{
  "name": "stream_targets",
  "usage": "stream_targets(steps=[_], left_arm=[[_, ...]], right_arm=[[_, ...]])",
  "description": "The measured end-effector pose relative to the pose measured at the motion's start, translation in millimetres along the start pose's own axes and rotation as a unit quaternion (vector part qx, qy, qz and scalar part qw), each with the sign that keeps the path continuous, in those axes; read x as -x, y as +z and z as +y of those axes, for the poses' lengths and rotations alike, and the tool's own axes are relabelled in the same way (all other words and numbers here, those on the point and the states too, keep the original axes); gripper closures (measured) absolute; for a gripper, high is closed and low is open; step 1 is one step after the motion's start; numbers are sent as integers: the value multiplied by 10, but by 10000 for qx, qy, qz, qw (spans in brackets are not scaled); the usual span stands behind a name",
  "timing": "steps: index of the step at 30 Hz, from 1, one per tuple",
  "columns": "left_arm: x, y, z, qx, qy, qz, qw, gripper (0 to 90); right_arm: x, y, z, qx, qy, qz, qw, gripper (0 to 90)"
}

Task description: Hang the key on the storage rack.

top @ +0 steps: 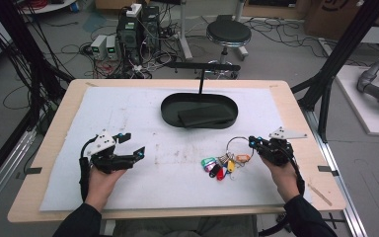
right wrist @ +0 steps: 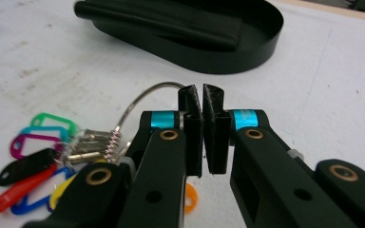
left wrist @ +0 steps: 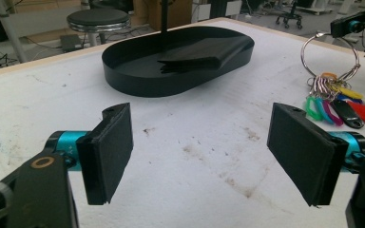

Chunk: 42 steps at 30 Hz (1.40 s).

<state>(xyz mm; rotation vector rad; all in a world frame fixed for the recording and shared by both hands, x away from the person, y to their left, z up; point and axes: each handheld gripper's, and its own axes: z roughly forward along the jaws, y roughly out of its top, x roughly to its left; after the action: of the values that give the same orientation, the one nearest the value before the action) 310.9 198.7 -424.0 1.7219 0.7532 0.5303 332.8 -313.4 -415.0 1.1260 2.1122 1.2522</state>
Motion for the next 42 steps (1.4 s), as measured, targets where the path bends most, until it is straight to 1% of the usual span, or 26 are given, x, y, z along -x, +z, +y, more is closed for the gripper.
stream_targets(steps=[2,3,6,9,11,12,14,16,17,19,23,25,27,31,35,36,37,41,42], left_arm=[[-4,-4,-2,3,8,-3,10000,237],[-6,-5,-3,1,11,-6,10000,237],[-7,1,-5,-1,4,-16,10000,237],[-4,13,-9,-10,2,-43,10000,236],[-1,19,-8,-9,5,-61,10000,237],[1,21,-7,-5,4,-64,10000,237],[6,24,-2,1,17,-76,10000,237],[15,29,-1,5,13,-85,10000,237],[15,31,-1,-9,21,-95,10000,237],[19,36,-2,-16,20,-100,9999,237],[26,35,0,2,22,-101,9999,236],[25,33,0,-1,22,-102,9999,237],[25,34,1,11,8,-103,9999,237],[23,32,7,24,4,-109,9999,237],[15,23,20,55,23,-129,9999,236],[12,20,21,79,9,-141,9999,236],[6,15,23,85,24,-149,9998,236],[-4,0,26,120,3,-197,9997,237],[-3,-2,28,122,-2,-200,9997,236]], right_arm=[[-34,-13,20,131,-14,116,9998,884],[-61,-19,31,180,42,193,9996,883],[-130,-10,47,287,95,429,9986,883],[-191,9,53,299,163,651,9973,877],[-219,36,44,182,182,805,9964,851],[-236,66,32,60,212,898,9957,829],[-260,108,12,-74,202,967,9951,826],[-273,137,7,-179,262,1107,9934,831],[-283,144,5,-206,281,1138,9929,841],[-305,158,5,-246,218,1159,9927,854],[-317,171,9,-296,251,1252,9914,863],[-307,172,13,-310,300,1336,9901,868],[-312,161,28,-288,244,1369,9899,875],[-353,99,118,-141,-19,1330,9910,881],[-348,31,227,30,-235,1406,9898,881],[-343,10,257,44,-261,1442,9892,882],[-337,-7,287,65,-336,1436,9890,882],[-309,-74,394,176,-441,1460,9881,882],[-298,-93,432,235,-481,1491,9874,882]])
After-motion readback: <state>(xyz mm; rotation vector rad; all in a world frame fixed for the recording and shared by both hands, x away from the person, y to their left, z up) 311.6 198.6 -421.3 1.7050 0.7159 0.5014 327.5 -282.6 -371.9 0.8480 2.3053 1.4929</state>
